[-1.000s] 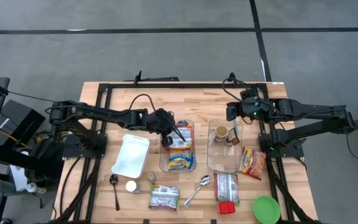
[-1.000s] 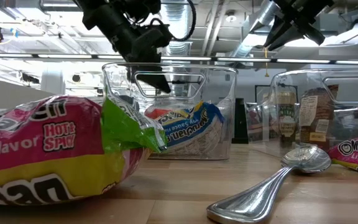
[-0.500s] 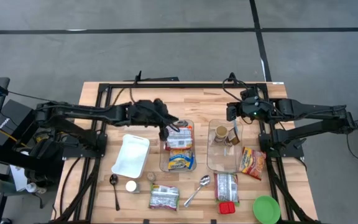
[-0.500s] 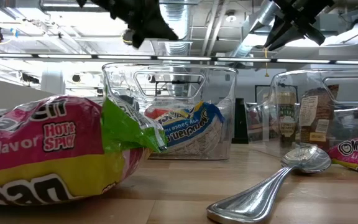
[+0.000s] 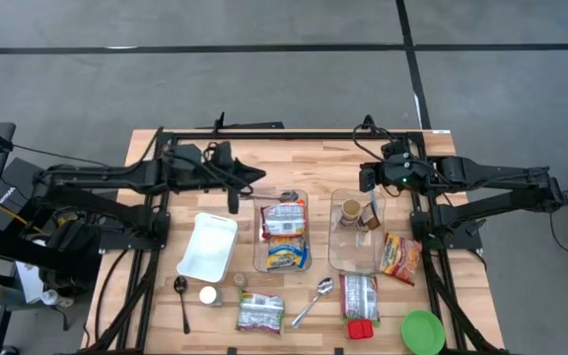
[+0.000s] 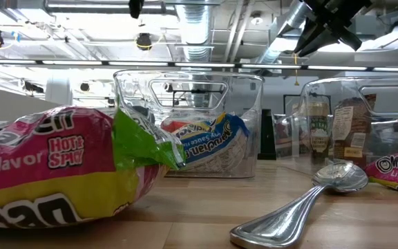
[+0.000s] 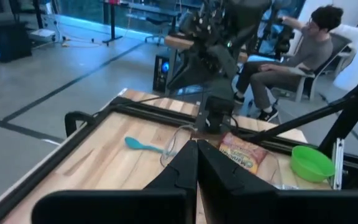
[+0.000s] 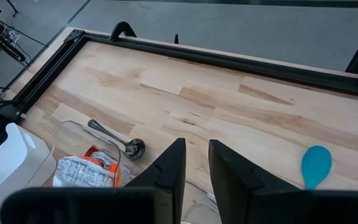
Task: Pick & Place Food Item
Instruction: Put the red spice can into the right transparent bin
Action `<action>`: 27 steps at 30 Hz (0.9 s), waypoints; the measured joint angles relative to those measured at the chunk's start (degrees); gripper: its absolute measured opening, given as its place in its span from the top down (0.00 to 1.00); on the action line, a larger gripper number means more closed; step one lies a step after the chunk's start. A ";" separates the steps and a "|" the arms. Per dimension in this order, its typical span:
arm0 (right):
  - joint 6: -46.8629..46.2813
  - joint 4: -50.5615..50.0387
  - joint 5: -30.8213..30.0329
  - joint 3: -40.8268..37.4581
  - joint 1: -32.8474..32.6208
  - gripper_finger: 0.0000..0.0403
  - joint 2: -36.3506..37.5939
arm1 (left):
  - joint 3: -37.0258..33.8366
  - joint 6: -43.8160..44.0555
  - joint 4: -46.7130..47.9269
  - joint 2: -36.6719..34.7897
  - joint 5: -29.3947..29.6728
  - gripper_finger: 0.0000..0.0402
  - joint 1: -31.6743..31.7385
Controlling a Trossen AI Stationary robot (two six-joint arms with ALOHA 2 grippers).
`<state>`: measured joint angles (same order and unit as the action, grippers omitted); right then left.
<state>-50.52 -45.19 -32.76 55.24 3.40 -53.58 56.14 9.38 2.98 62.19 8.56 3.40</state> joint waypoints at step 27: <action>-2.49 -0.75 23.76 -0.02 -0.07 0.84 0.86 | 0.00 9.30 23.19 -1.02 -15.65 1.00 -0.15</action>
<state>-53.01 -45.94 -9.01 55.22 3.33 -52.73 56.14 18.68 26.17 61.17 -7.09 3.25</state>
